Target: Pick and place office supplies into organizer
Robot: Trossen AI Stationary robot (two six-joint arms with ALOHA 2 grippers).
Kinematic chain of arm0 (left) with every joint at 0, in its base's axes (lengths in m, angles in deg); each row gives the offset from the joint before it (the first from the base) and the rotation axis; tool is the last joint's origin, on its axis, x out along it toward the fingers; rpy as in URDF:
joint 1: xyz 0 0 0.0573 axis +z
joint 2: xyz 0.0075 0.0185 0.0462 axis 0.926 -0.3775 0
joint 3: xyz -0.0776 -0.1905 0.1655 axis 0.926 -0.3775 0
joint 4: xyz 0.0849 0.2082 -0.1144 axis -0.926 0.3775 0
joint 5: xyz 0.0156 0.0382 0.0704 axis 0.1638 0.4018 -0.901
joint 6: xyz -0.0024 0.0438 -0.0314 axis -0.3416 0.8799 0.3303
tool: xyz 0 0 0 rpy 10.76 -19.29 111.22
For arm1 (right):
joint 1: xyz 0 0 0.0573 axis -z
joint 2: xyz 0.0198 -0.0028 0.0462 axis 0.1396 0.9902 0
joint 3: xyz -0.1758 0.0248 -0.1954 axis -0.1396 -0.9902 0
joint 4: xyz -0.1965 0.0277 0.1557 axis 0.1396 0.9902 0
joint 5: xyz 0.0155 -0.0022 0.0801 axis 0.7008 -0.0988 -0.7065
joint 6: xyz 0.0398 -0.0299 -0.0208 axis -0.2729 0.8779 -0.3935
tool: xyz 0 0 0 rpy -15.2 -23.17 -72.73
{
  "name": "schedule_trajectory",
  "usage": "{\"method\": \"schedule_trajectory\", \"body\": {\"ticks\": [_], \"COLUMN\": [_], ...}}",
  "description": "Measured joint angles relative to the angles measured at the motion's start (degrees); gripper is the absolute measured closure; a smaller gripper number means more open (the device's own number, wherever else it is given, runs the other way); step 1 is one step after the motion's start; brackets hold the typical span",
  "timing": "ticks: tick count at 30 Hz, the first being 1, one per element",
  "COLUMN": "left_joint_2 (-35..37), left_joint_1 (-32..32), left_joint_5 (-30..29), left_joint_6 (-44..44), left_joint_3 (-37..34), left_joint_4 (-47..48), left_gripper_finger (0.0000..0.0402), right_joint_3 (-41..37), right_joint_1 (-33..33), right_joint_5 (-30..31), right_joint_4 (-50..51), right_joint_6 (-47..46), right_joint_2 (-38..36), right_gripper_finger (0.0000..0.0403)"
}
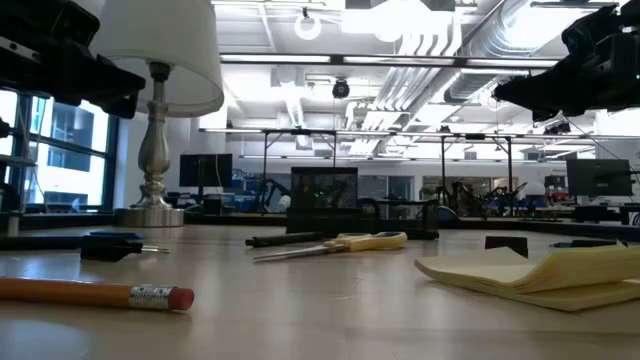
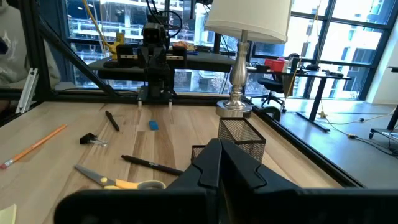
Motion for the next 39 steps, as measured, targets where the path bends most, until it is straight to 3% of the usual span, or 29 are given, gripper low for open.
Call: {"method": "schedule_trajectory", "body": {"ticks": [27,39], "left_joint_2": [0.0,0.02], "left_joint_1": [-0.01,0.0], "left_joint_5": [-0.06,-0.23], "left_joint_6": [0.3,0.05], "left_joint_3": [-0.01,-0.03], "left_joint_4": [-0.17,-7.11], "left_gripper_finger": [0.0394,0.0394], "right_joint_3": [-0.01,-0.01], "right_joint_1": [0.0,0.0], "right_joint_5": [-0.02,0.0], "right_joint_4": [-0.01,0.01], "right_joint_6": [-0.01,0.01], "right_joint_2": [-0.01,0.02], "right_gripper_finger": [0.0402,0.0402]}}
